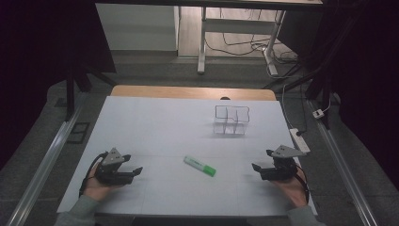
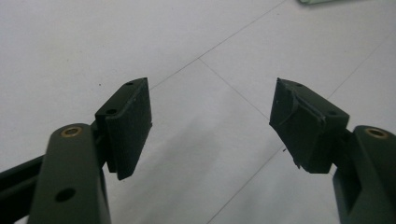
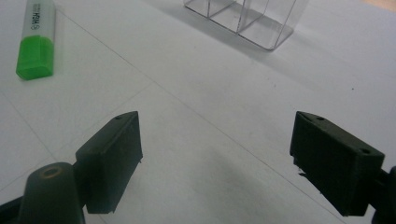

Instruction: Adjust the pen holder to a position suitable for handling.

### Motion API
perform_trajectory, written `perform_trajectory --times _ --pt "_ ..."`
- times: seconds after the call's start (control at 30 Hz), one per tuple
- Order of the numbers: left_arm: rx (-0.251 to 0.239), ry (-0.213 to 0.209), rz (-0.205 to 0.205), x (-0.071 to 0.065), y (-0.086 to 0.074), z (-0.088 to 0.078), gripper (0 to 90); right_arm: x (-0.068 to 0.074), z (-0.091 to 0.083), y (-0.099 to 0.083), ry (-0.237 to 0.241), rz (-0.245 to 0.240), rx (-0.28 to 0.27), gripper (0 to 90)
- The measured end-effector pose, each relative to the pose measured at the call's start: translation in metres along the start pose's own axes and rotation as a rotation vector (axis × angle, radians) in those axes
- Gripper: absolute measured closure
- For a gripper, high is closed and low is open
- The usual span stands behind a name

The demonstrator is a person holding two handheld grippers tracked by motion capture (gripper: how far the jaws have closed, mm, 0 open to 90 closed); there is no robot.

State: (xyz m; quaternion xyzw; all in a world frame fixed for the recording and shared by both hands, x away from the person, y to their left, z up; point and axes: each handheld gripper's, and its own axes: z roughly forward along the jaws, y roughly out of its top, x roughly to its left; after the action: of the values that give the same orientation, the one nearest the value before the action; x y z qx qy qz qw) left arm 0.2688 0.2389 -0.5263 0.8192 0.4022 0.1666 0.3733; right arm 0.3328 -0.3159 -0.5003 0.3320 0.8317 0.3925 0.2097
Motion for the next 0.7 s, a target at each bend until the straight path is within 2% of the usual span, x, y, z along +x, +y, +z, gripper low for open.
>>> perform_trajectory --times 0.53,0.7 --pt "0.0 0.007 -0.006 0.0012 0.0004 0.001 29.3 -0.0002 0.0023 -0.0019 0.012 0.002 0.013 19.5" --pt "0.0 0.009 -0.008 0.0022 0.0003 0.0011 29.3 0.0011 0.0031 -0.0017 0.012 -0.013 0.033 19.8"
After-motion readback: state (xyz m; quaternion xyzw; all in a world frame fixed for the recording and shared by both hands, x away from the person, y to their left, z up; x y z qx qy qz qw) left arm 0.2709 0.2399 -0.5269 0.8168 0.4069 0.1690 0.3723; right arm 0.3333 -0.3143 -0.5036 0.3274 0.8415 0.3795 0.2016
